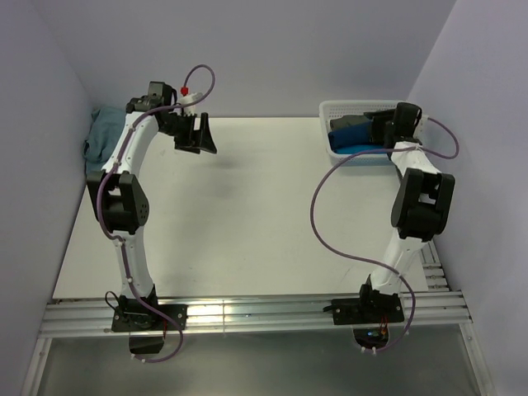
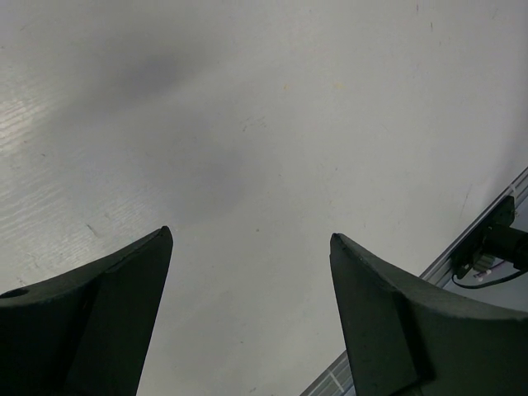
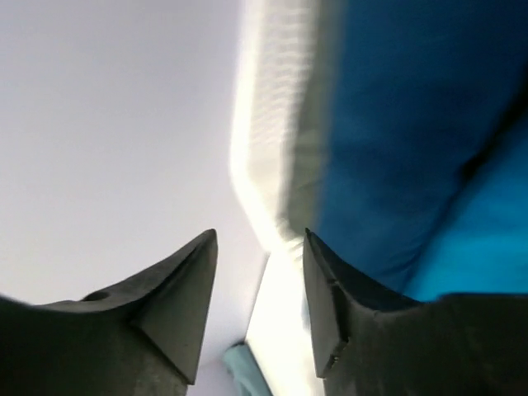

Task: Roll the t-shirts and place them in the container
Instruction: Place the rolled tshirt into the container

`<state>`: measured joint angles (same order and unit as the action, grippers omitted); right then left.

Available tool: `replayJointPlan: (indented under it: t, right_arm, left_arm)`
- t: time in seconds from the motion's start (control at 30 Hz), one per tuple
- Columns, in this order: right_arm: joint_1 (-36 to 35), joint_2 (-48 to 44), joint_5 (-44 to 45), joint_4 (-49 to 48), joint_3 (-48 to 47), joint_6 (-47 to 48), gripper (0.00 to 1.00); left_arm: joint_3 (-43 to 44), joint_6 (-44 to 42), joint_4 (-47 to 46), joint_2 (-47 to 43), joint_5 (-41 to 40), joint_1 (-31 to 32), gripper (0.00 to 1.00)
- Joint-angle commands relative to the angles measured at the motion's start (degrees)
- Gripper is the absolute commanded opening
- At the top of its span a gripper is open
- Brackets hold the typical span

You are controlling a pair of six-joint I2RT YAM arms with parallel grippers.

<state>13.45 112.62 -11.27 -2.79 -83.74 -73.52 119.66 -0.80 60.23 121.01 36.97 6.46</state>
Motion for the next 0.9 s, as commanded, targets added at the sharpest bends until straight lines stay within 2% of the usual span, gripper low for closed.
replayJointPlan:
  t: [0.0,0.13,0.27,0.3,0.4,0.5,0.6,0.8,0.87]
  right_arm:
    - [-0.97,-13.96,-1.21,-4.6,1.56,4.69,0.55]
    - [-7.02,-24.7,3.08,-1.45,8.4,14.5,0.62]
    - [-22.38,-36.91,17.83,0.06,17.19,23.4,0.7]
    - [-29.12,-38.68,23.08,-1.16,21.3,24.2,0.71]
    - [-40.04,-43.35,30.13,-1.52,27.38,25.35,0.74]
    - [-47.87,-44.77,35.25,1.63,28.64,26.49,0.77]
    - [-51.32,-44.77,37.98,4.26,28.12,27.64,0.79]
    - [-52.04,-47.66,37.46,2.96,30.04,28.6,0.81]
    - [-52.12,-48.89,37.72,1.48,30.74,28.95,0.84]
  left_arm:
    - [1.37,0.36,-1.95,-5.87,-1.11,0.05,0.83]
    - [-2.4,3.34,-5.46,-10.26,-3.3,-1.01,0.83]
    - [-8.45,4.22,-10.11,-16.15,-4.62,-2.68,0.82]
    - [-9.69,4.4,-11.09,-17.2,-4.8,-3.29,0.82]
    - [-15.14,4.58,-14.69,-21.33,-6.12,-4.08,0.82]
    - [-20.33,5.37,-18.37,-24.94,-6.56,-4.26,0.83]
    - [-23.32,6.24,-20.4,-26.88,-6.03,-4.26,0.83]
    - [-24.73,6.51,-20.68,-27.76,-6.21,-4.26,0.82]
    - [-25.26,6.34,-21.03,-28.46,-6.56,-4.26,0.83]
